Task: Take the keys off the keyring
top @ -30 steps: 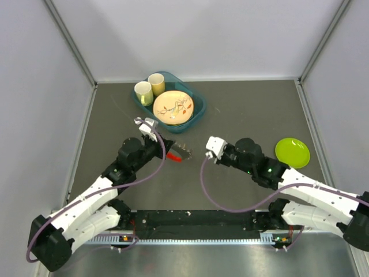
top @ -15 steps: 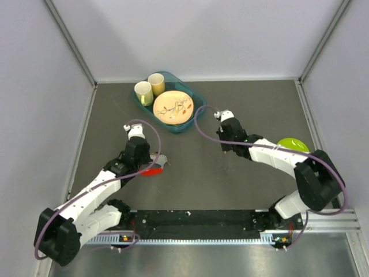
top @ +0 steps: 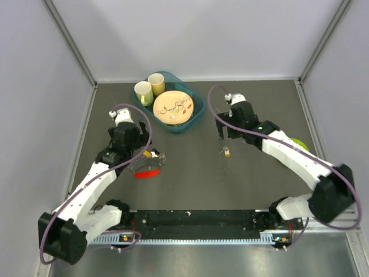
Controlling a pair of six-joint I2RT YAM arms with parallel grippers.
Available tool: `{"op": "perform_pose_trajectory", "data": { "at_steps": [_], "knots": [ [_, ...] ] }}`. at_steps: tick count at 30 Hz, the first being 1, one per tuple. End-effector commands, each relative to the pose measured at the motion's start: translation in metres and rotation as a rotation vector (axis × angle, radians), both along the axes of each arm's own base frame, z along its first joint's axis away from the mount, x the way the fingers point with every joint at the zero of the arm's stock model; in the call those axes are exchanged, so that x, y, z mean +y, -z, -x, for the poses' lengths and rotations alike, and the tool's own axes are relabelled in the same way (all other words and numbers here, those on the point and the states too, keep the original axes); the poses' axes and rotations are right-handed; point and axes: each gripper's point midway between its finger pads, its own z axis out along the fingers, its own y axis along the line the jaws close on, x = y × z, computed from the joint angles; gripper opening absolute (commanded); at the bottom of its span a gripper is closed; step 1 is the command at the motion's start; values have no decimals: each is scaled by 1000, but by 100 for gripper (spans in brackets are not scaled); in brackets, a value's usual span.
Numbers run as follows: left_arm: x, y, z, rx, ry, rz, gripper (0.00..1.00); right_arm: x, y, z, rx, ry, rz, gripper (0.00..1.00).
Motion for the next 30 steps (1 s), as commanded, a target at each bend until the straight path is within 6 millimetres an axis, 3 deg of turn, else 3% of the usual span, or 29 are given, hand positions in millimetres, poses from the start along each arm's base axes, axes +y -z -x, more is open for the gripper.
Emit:
{"op": "perform_pose_trajectory", "data": {
  "at_steps": [1,2,3,4,7,10,14,19,30],
  "knots": [
    [-40,-104,-12,-259,282,53,99,-1,-107,30,-137,-1,-221,99],
    [-66,-124,1,-310,457,99,99,-1,-119,37,-156,-16,-255,99],
    [-76,-143,6,-367,535,104,99,1,-131,46,-171,-33,-307,99],
    [-83,-156,12,-404,583,123,99,-3,-152,59,-220,-47,-359,99],
    [-102,-197,41,-536,730,196,99,-8,-185,90,-292,-107,-463,99],
    [-108,-224,68,-649,802,251,99,-22,-205,113,-361,-106,-526,99],
    [-113,-235,93,-706,871,300,99,-38,-220,131,-423,-75,-582,99],
    [-117,-239,116,-739,929,361,99,-49,-224,138,-432,-34,-598,99],
    [-114,-247,129,-790,942,354,99,-43,-224,138,-404,-41,-616,99]
  ]
}}
